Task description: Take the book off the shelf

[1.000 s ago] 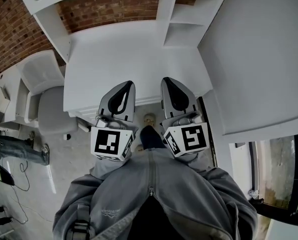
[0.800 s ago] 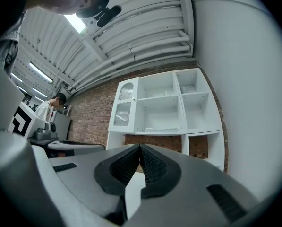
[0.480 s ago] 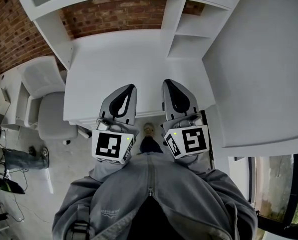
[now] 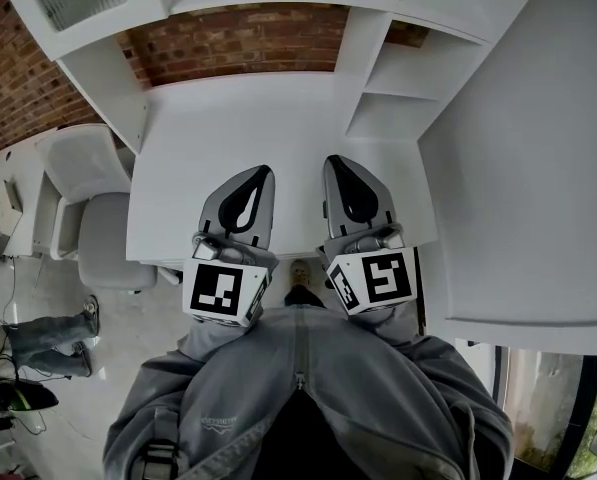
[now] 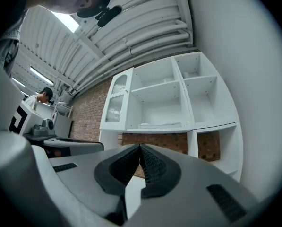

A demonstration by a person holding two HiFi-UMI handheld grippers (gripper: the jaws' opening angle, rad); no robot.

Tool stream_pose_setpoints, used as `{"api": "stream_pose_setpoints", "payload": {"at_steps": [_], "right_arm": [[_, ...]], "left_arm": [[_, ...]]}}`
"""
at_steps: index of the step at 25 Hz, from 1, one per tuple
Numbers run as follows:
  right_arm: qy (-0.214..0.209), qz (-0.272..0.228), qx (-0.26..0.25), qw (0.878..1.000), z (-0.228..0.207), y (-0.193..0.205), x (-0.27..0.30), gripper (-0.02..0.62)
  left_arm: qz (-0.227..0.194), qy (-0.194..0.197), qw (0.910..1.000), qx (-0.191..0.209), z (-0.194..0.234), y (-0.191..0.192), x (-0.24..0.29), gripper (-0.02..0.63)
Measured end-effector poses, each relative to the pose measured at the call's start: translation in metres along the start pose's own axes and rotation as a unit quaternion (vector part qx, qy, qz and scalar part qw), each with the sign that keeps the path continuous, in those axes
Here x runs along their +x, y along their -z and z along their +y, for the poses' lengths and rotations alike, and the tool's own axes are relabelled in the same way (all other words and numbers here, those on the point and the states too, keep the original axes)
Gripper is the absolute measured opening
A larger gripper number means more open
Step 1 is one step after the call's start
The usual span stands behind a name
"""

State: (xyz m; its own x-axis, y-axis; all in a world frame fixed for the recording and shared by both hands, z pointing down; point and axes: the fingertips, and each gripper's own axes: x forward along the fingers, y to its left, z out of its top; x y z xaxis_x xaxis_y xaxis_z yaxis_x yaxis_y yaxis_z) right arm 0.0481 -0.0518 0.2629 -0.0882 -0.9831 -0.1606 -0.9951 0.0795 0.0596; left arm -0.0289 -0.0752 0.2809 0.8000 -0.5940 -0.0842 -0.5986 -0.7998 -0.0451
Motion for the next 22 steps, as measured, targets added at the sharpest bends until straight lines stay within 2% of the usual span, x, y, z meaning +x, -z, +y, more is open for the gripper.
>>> {"api": "stream_pose_setpoints", "payload": {"at_steps": [11,22], "right_arm": [[-0.017,0.000,0.016,1.000,-0.059,0.027,0.063,0.026],[-0.036,-0.010,0.021,0.999,-0.096,0.030,0.108,0.026]], "left_arm": [[0.006,-0.024,0.9997,0.001,0.023,0.017,0.079,0.006],[-0.010,-0.047,0.9988,0.006,0.042,0.011,0.131,0.006]]}}
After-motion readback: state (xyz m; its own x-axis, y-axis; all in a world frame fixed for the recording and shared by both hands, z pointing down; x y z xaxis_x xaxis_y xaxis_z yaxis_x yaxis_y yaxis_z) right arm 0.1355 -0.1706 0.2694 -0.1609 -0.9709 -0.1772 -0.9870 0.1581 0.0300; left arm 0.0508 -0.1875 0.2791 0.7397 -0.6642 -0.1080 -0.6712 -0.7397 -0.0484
